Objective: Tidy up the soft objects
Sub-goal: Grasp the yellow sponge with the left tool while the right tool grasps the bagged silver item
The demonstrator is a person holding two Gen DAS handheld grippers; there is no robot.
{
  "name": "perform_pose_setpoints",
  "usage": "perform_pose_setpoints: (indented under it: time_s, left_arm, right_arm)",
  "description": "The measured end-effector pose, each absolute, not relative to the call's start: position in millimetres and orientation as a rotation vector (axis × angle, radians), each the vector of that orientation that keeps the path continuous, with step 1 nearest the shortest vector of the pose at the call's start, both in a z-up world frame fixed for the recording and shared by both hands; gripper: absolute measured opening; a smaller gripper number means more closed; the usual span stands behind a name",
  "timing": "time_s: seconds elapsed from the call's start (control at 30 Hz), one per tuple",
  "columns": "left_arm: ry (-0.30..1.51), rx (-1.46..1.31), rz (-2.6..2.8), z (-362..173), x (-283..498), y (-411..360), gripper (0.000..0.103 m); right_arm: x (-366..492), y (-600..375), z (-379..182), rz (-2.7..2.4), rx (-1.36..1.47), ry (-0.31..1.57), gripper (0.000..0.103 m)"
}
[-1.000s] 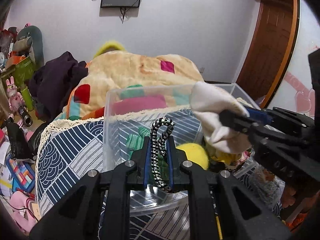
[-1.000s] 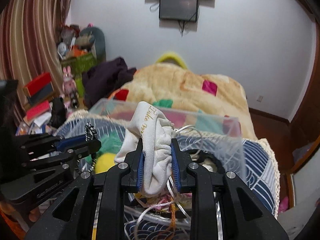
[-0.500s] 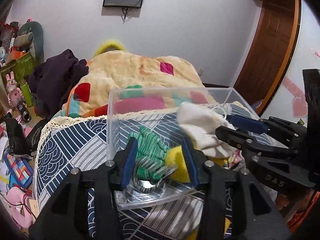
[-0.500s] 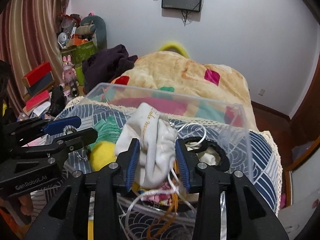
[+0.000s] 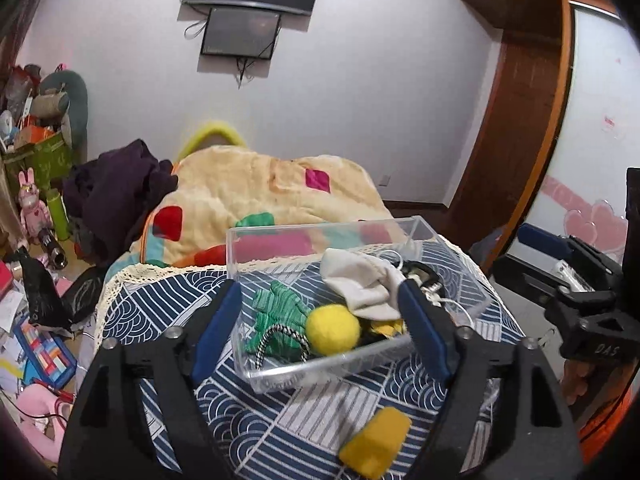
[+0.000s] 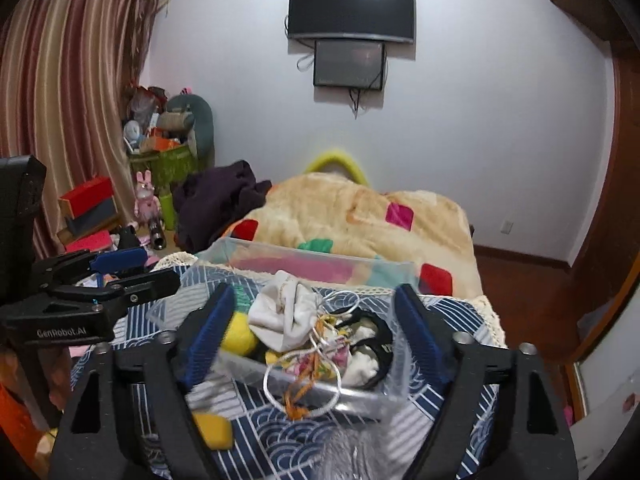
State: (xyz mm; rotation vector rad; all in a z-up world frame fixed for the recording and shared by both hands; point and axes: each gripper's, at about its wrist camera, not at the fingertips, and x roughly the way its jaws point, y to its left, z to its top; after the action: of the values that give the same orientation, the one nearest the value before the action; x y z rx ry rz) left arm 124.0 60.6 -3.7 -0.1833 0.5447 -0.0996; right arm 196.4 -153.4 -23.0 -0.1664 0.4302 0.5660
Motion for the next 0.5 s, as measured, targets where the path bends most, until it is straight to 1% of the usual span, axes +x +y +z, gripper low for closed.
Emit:
perform_pose_setpoints:
  time_s: [0.03, 0.1, 0.3, 0.5]
  left_arm:
    - [0.538, -0.173, -0.099, -4.0, 118.4, 58.3, 0.09]
    - [0.529, -0.158, -0.099, -7.3, 108.1, 52.7, 0.095]
    - [0.592, -0.153, -0.135, -30.6, 94.9, 36.8, 0.096]
    - [0.701, -0.18, -0.155, -68.1, 96.9, 22.0, 0.096]
  right_arm:
    - [193.2, -156.6, -24.8, 0.564, -0.173, 0.427, 0.088]
    - [187.4, -162.3, -31.3, 0.555, -0.188, 0.437, 0.088]
    - [181.5, -179.2, -67.2, 0.515, -0.205, 0.534, 0.088]
    - [192.8, -193.1, -109.8, 0.457, -0.179, 0.656, 0.088]
